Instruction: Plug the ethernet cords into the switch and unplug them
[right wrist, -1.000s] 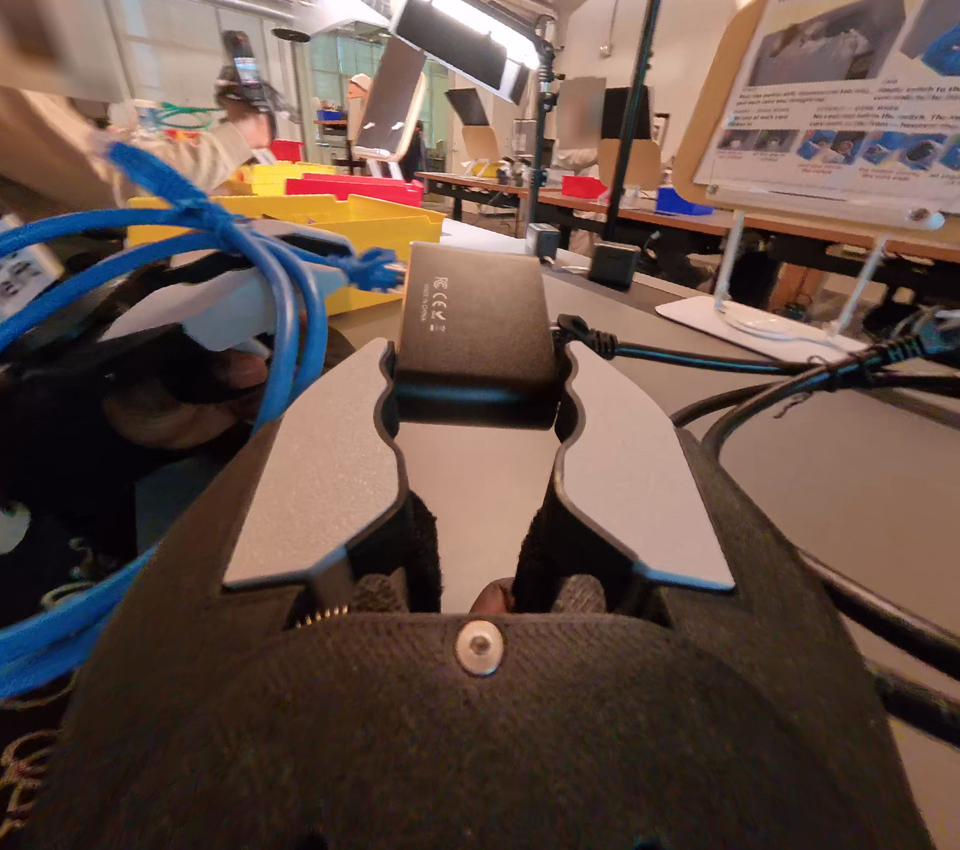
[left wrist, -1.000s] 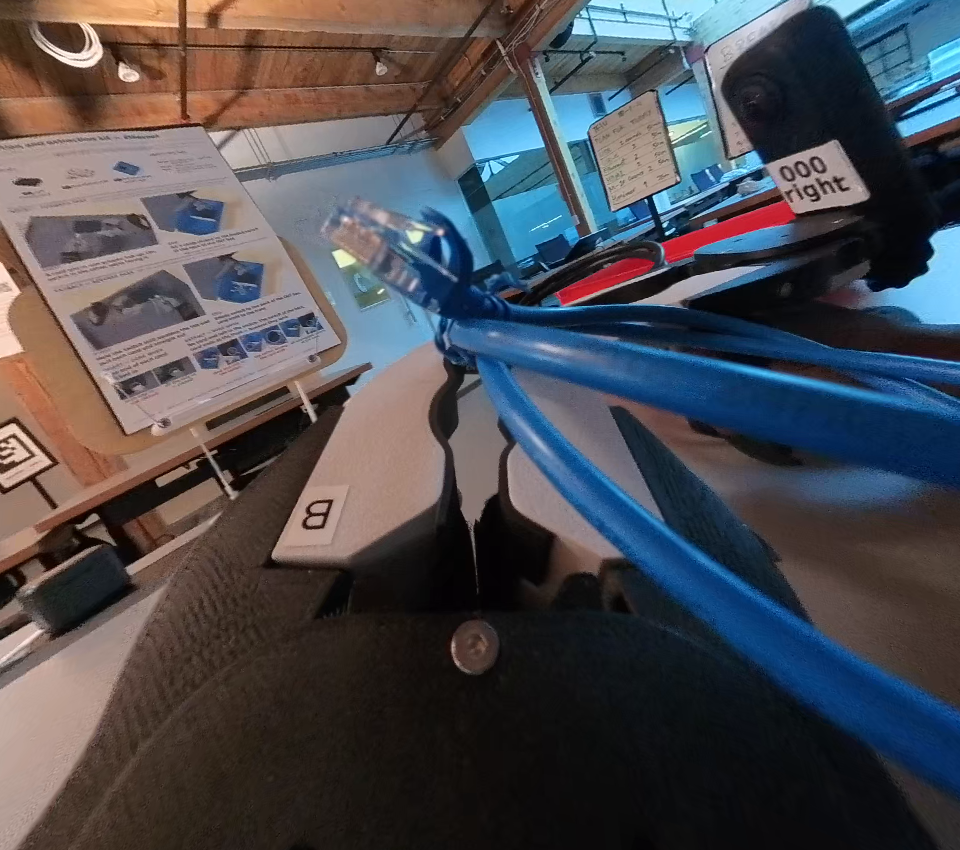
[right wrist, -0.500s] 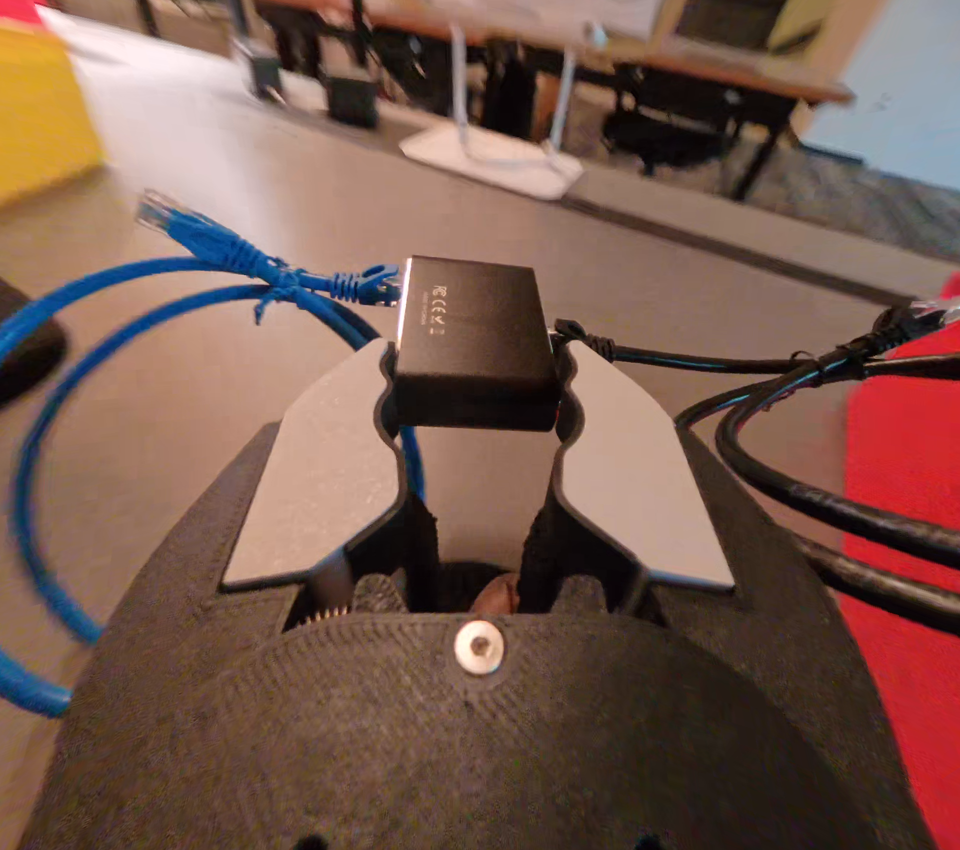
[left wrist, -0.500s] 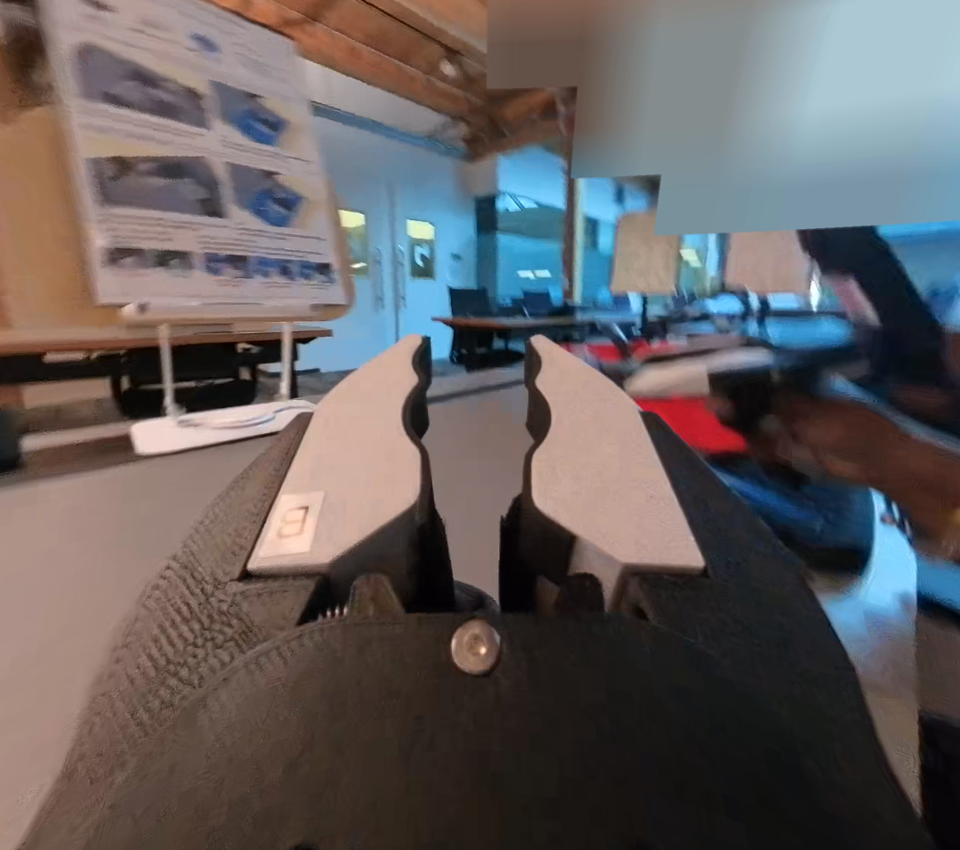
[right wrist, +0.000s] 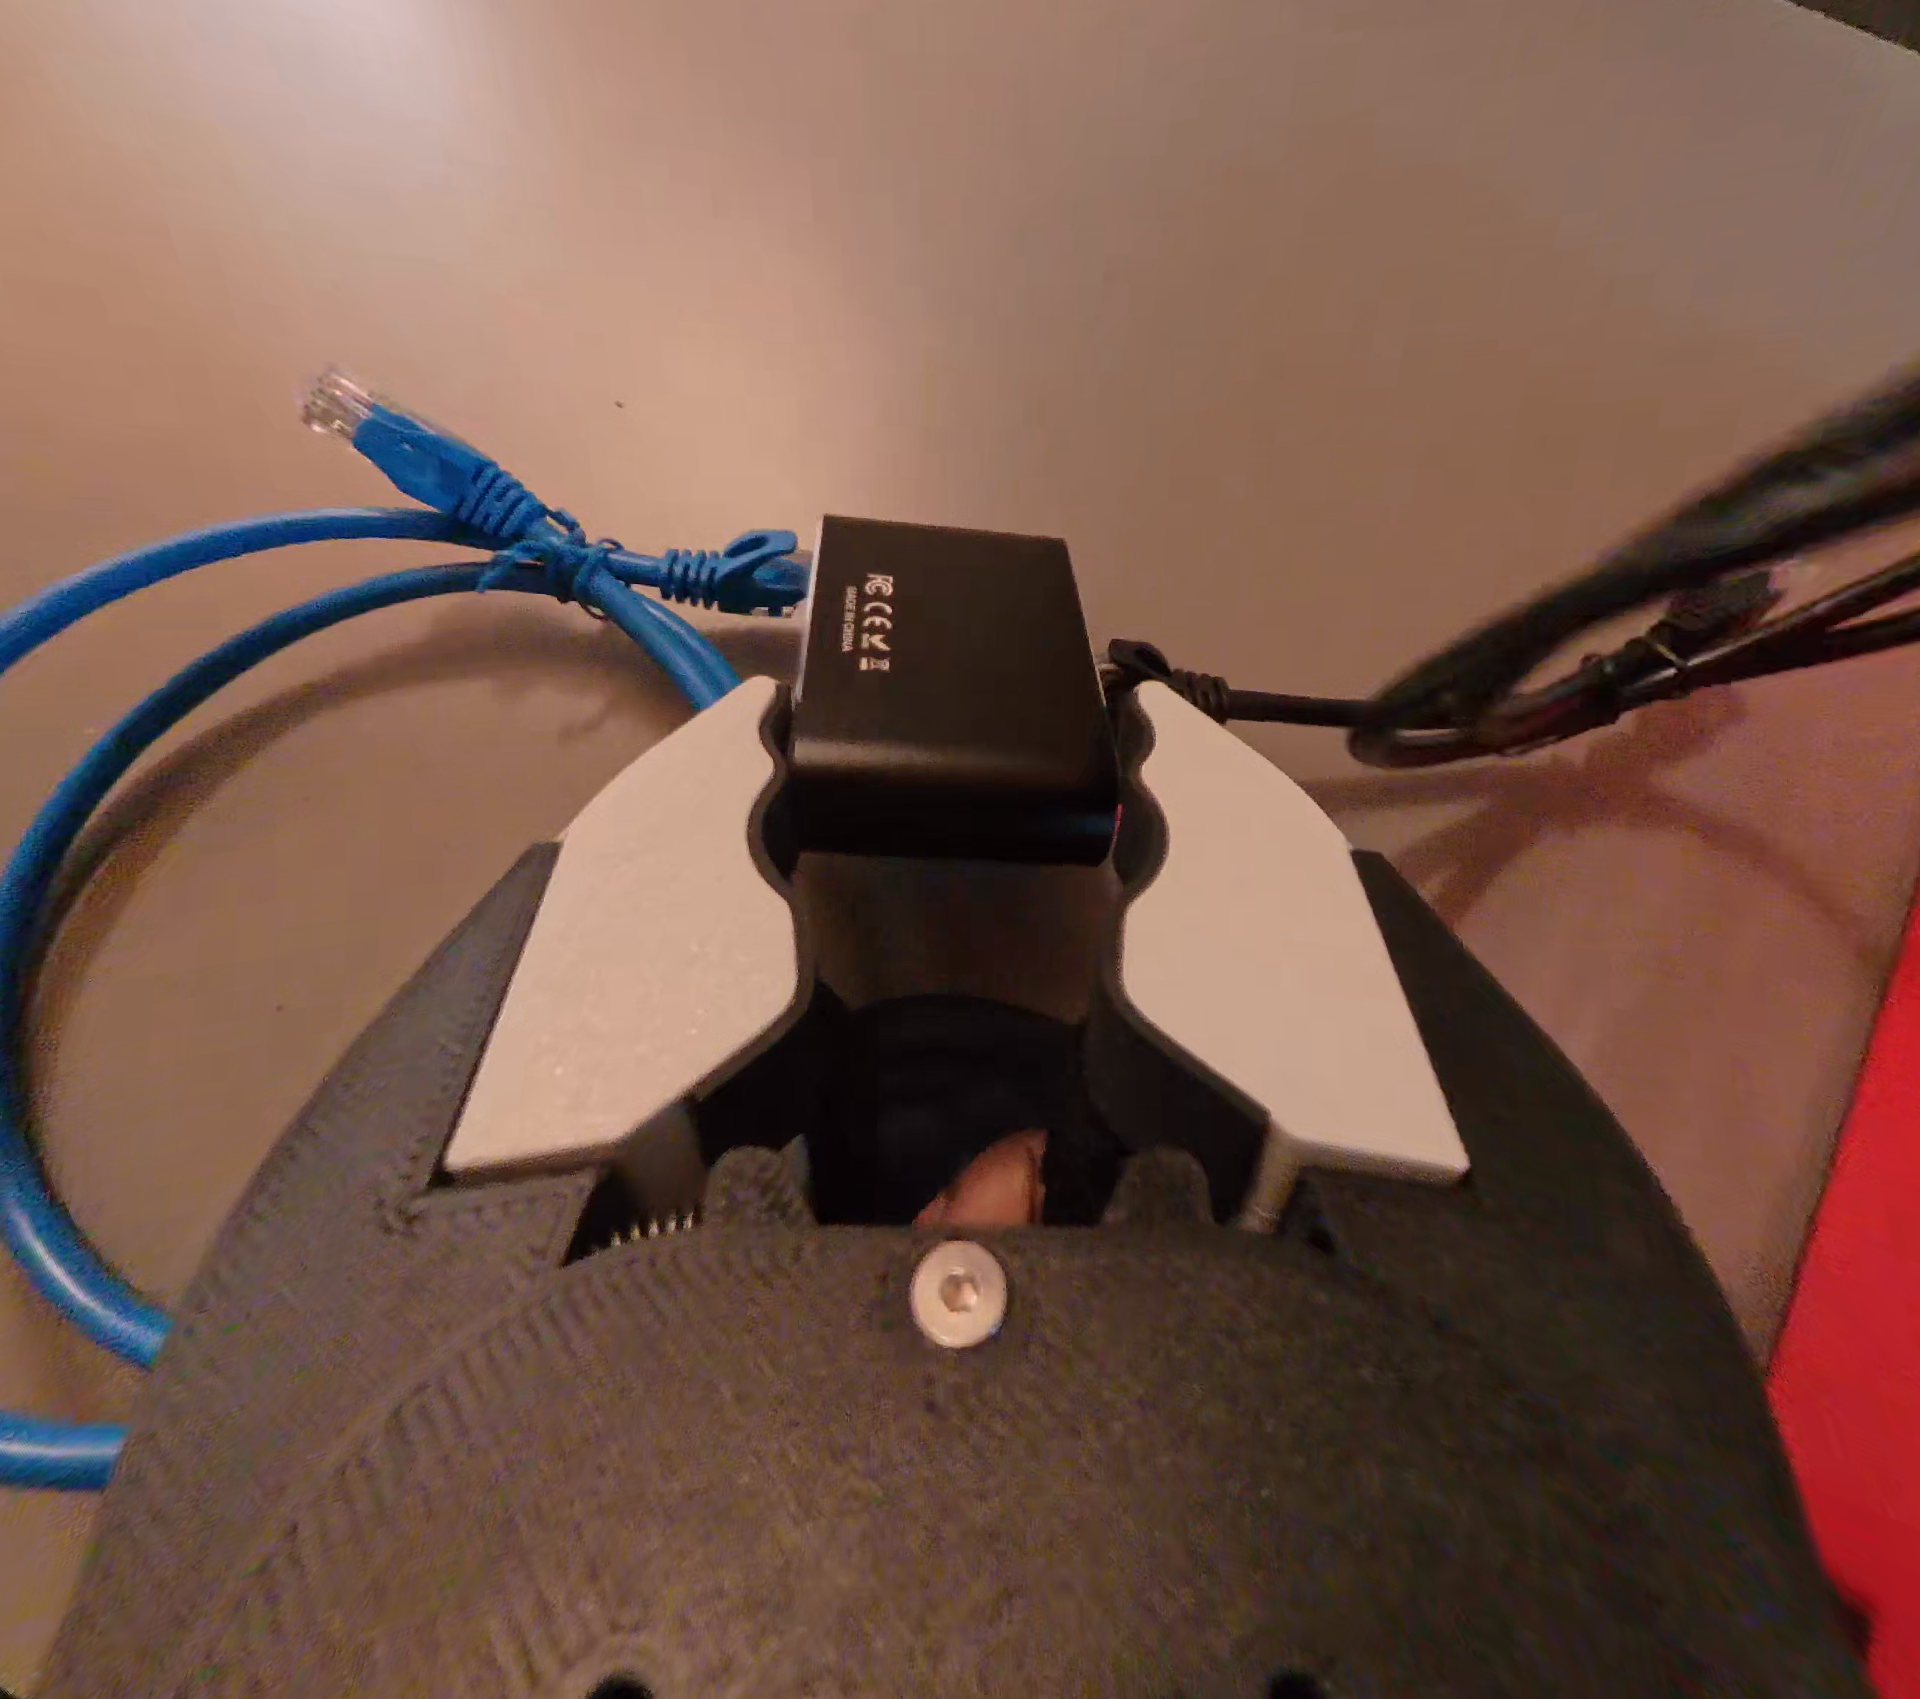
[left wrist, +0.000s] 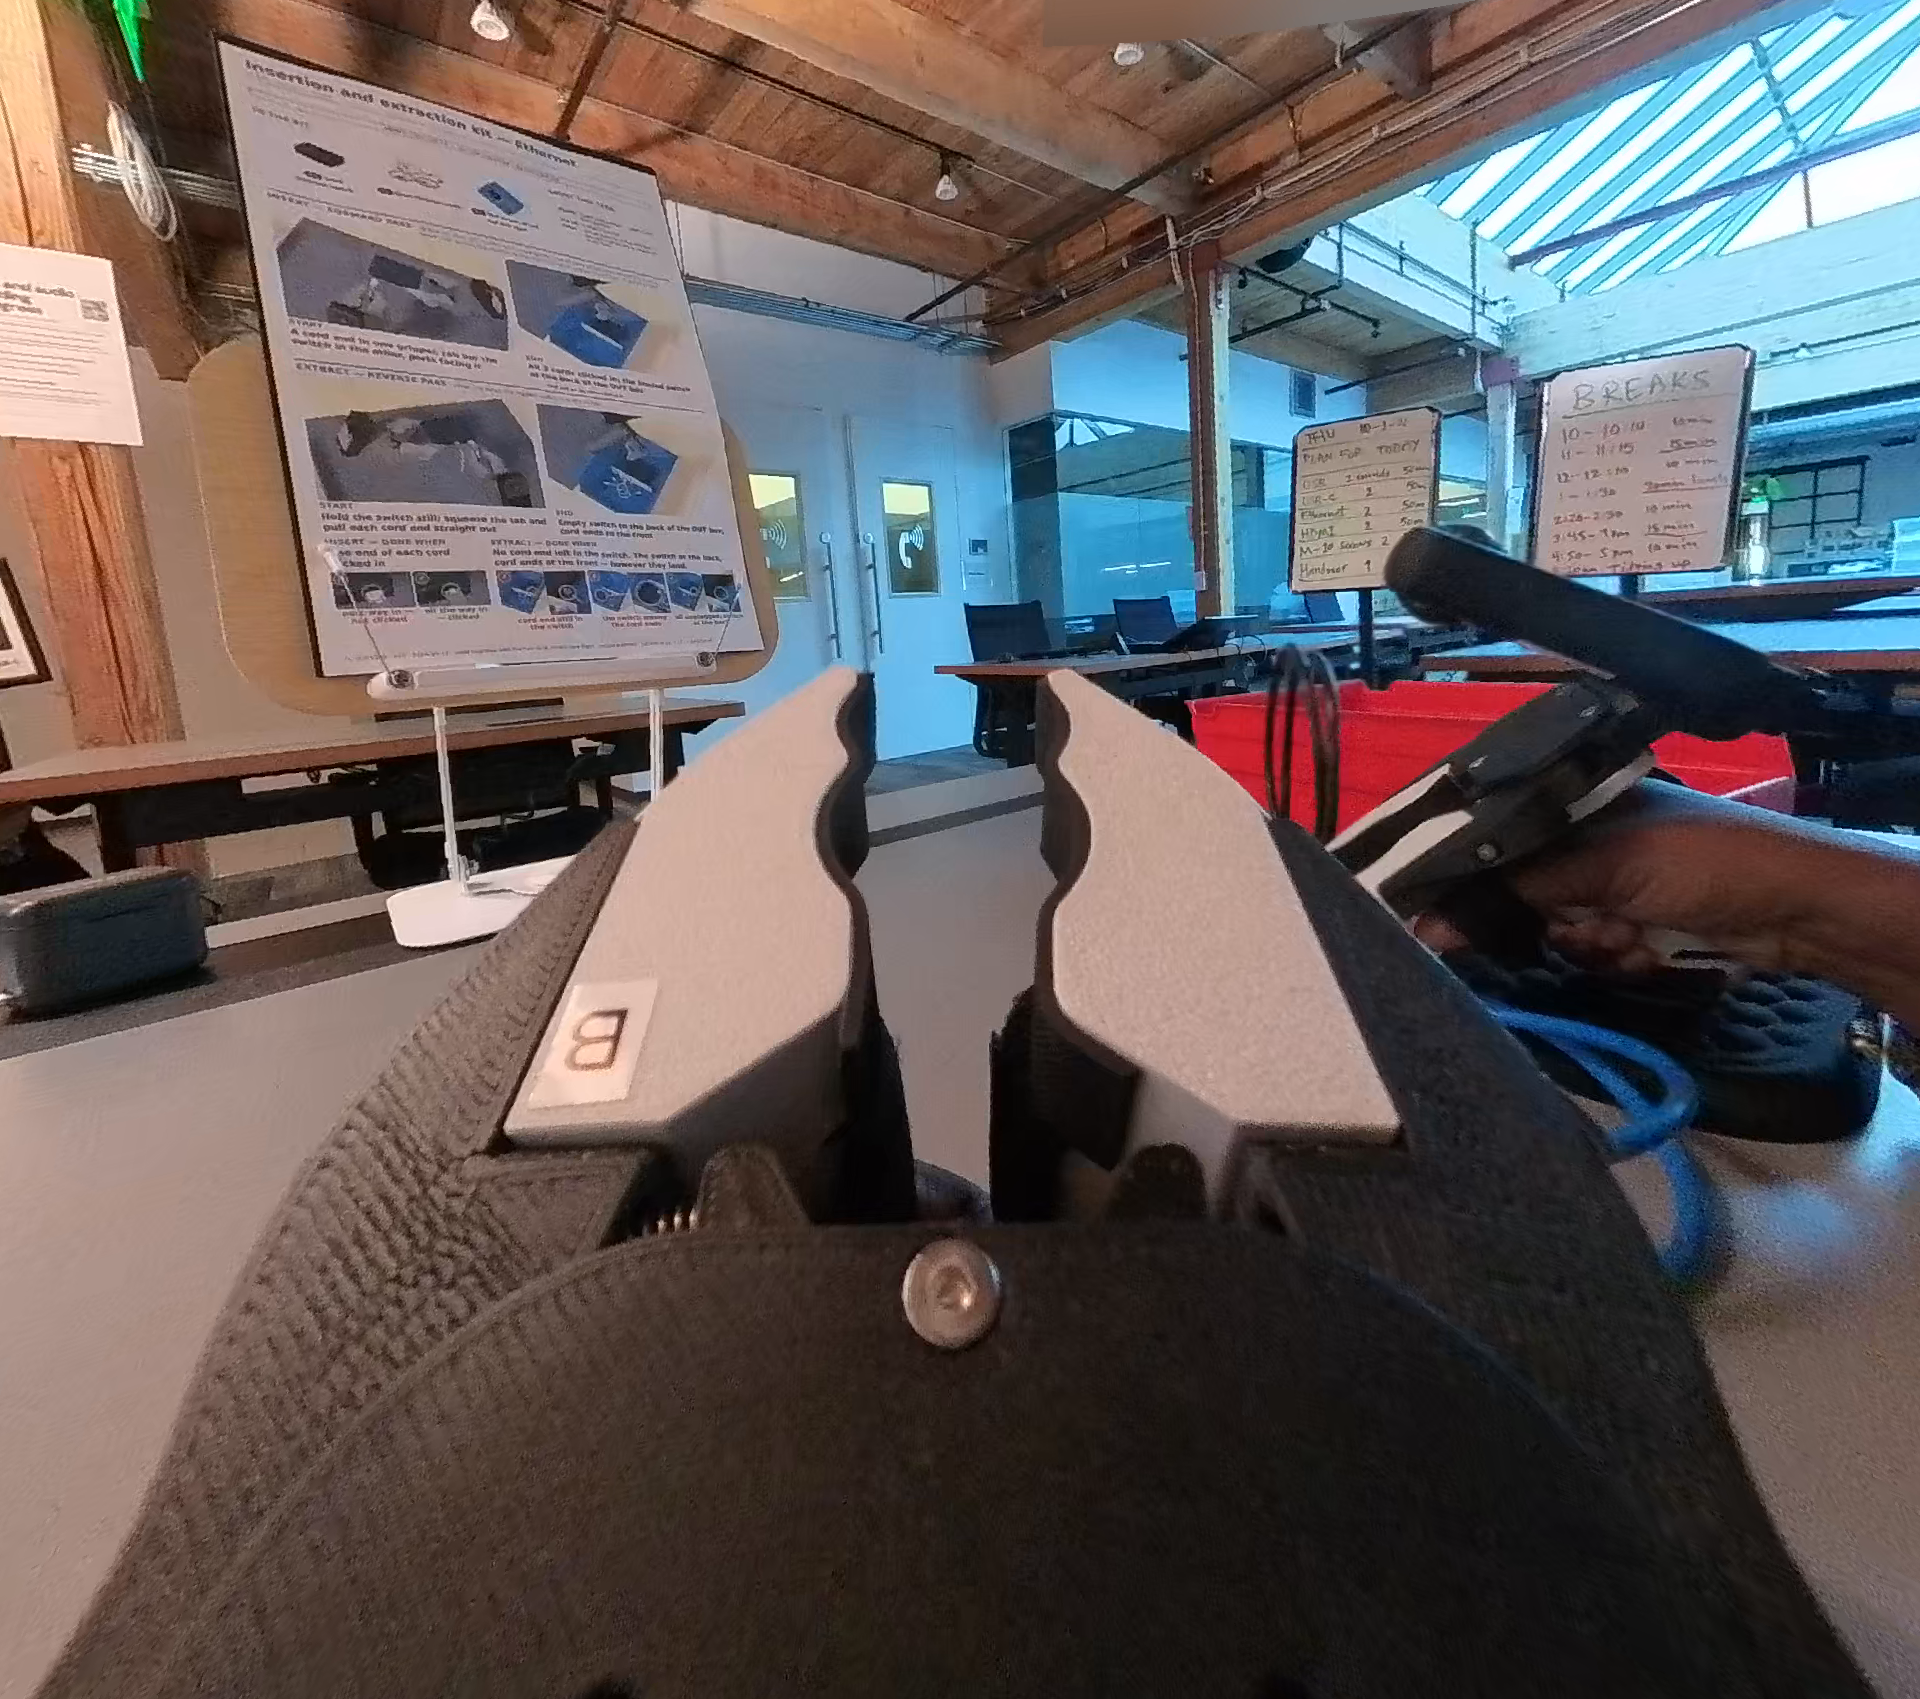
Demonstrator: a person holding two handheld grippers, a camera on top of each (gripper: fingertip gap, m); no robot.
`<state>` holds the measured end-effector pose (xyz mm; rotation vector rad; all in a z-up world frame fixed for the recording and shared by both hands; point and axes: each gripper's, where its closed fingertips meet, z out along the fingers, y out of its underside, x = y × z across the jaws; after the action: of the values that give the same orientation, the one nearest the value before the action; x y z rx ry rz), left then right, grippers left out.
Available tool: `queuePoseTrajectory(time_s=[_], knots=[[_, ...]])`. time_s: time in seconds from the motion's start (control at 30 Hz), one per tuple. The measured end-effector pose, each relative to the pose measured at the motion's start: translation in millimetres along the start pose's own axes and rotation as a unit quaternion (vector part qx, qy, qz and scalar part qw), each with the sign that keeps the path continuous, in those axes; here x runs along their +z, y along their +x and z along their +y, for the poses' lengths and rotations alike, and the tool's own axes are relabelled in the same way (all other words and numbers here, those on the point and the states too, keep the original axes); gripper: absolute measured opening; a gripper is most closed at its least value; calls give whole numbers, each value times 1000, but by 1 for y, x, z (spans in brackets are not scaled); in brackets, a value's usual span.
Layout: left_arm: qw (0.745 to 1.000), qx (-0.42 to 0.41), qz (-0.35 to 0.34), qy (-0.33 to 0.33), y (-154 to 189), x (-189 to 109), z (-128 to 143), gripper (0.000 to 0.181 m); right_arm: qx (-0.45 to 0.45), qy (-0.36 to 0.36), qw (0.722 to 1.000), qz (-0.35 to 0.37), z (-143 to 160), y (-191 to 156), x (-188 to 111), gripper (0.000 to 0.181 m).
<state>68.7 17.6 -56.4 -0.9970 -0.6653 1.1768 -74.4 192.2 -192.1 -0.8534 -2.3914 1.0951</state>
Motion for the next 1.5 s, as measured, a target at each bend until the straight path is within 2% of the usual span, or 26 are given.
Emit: queuePoseTrajectory(time_s=[0.1,0.17,0.27,0.33,0.4,0.43,0.47,0.57,0.63,0.7,0.8,0.9,1.03,1.17,1.23,1.3,1.4,1.43,1.5], knots=[[1000,-4,3,-12,1,0,0,29,-4,-14,1000,-5,3,-2,2,60],[1000,-5,6,-25,-1,-2,-7,30,0,6,1000,-14,-2,-2,-2,65],[999,33,20,-35,-11,-11,-46,30,33,56,996,-64,-13,-6,-14,70],[994,81,-14,-76,-43,-27,-73,31,54,98,989,-94,-21,-5,-24,69],[976,128,-59,-164,-86,-54,-87,33,65,129,982,-120,-28,-6,-31,67],[958,152,-95,-226,-115,-73,-86,37,69,141,980,-127,-31,-5,-33,67],[928,174,-146,-295,-148,-96,-81,40,72,150,978,-129,-33,-4,-35,66],[797,208,-289,-487,-242,-175,-57,48,82,168,974,-131,-37,0,-39,63],[741,184,-303,-571,-273,-206,-30,49,88,173,971,-138,-38,0,-41,62],[703,173,-298,-622,-286,-221,-8,49,88,178,971,-133,-40,3,-43,61],[651,211,-305,-662,-302,-232,5,48,84,180,973,-121,-41,7,-45,59],[626,225,-306,-681,-306,-236,12,40,85,177,973,-122,-40,7,-45,59],[592,263,-321,-691,-314,-244,11,14,85,175,973,-122,-39,8,-44,58],[603,274,-331,-672,-311,-241,-2,9,81,174,974,-120,-38,9,-45,56],[612,290,-352,-646,-307,-234,-23,8,81,177,974,-120,-38,10,-47,56],[633,311,-376,-601,-299,-221,-53,7,80,191,969,-132,-42,7,-51,56],[669,383,-436,-465,-281,-189,-116,8,75,226,958,-162,-53,-4,-62,54],[686,407,-452,-398,-270,-175,-137,8,69,240,952,-176,-57,-10,-67,53],[736,427,-451,-271,-238,-145,-163,7,62,268,938,-210,-66,-27,-76,49]])
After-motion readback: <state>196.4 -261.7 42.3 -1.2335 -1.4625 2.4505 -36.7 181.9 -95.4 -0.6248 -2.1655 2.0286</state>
